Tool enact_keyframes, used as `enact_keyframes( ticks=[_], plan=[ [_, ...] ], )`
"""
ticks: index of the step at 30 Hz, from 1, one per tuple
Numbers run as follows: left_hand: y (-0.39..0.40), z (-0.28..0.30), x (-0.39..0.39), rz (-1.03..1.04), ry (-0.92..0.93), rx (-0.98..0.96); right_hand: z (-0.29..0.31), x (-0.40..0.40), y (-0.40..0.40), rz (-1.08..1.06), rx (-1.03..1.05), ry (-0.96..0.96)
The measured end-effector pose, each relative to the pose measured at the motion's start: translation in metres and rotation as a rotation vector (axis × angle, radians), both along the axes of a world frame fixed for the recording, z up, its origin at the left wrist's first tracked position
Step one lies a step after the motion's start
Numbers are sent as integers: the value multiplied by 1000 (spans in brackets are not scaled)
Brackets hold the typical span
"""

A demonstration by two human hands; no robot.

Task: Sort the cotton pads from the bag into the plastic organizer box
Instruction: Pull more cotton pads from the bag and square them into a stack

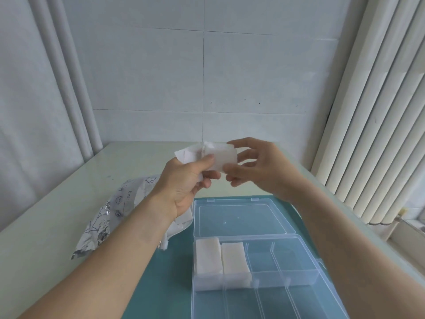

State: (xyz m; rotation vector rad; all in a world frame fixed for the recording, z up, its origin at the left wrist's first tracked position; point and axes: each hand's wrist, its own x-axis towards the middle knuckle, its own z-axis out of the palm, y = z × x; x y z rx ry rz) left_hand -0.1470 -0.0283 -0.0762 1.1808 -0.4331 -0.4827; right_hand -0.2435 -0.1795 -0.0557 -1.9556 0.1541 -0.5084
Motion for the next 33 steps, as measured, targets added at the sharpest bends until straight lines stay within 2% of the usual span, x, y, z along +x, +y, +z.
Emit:
enact_keyframes(
  ticks=[2,7,14,17,19,22,28,33],
  plan=[
    [1,2,-1,-61,-1,-12,0,2,-5,-9,72,-72],
    [2,2,-4,-121,-161,-40,2,2,-9,23,-102,-52],
    [3,5,-7,-95,-268,-91,3,1,2,88,-80,-94],
    [2,2,-5,-95,-285,-84,1,2,6,79,-190,-26],
    [0,0,-3,-96,-286,-70,1,1,8,37,-346,63],
    [-1,-1,-2,-128,-255,-71,1,1,7,-36,-577,60],
    [1,2,-8,-181,-222,-75,3,0,8,32,-253,-74],
    [2,2,-9,-244,-229,-62,-1,5,6,-57,-357,-113]
  ],
)
